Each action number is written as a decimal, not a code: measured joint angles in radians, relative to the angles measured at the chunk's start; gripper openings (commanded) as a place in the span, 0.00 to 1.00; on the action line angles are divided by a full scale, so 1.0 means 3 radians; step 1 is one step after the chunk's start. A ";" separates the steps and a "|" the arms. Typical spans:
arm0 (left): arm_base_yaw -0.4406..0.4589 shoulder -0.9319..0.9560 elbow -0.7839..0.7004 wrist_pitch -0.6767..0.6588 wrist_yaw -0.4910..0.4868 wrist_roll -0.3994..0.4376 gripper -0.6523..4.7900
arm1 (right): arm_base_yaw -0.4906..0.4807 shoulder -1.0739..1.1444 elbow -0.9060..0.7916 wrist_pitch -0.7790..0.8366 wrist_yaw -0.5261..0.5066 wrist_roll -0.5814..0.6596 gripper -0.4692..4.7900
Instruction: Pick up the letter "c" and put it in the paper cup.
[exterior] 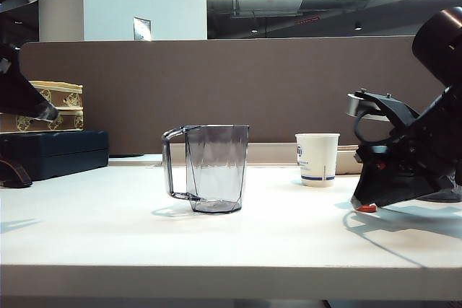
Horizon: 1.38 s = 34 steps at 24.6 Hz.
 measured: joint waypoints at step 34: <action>0.0000 0.0000 0.0000 0.0000 0.0001 0.0000 0.23 | -0.0001 0.0179 0.0032 0.0240 -0.0100 0.0015 0.29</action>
